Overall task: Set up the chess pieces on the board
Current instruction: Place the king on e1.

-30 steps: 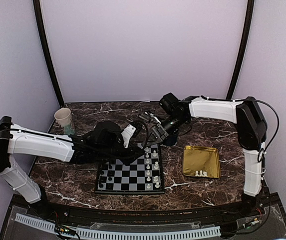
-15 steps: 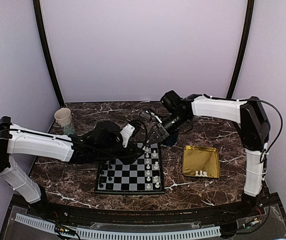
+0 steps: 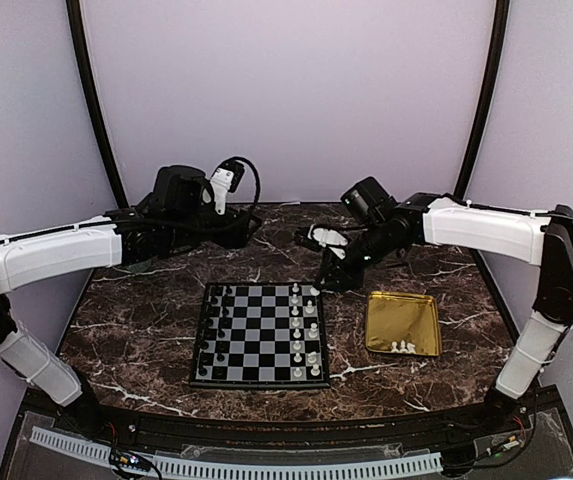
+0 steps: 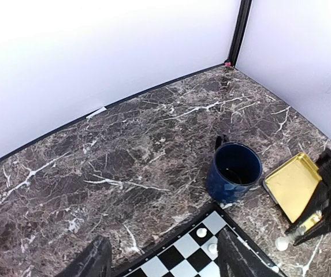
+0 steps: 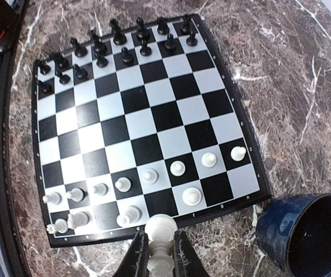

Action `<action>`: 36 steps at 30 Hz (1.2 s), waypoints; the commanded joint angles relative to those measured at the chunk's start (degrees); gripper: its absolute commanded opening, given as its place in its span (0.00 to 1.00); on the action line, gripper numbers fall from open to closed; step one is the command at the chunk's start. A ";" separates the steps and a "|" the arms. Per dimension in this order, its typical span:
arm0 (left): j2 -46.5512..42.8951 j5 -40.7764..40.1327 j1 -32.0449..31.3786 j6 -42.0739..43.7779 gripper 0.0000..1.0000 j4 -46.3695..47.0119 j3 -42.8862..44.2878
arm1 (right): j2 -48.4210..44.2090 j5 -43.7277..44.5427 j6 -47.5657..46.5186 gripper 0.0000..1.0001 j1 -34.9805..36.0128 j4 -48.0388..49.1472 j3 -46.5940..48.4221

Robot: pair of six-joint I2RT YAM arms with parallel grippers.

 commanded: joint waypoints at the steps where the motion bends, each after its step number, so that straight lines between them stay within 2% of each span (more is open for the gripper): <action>1: 1.94 -0.06 1.36 4.14 0.64 -3.00 0.27 | 1.26 8.38 -4.79 0.15 2.40 1.88 -1.90; 7: 0.20 7.28 7.32 -0.81 0.63 -0.15 -3.51 | 4.95 9.44 -5.28 0.15 3.52 1.38 -0.35; 11: -0.67 7.83 8.89 -0.39 0.63 -0.03 -4.25 | 7.45 9.21 -5.73 0.15 3.68 0.54 1.12; 36: -0.62 9.03 9.43 0.15 0.62 -0.36 -4.16 | 13.87 6.51 -6.73 0.16 5.20 -0.64 2.88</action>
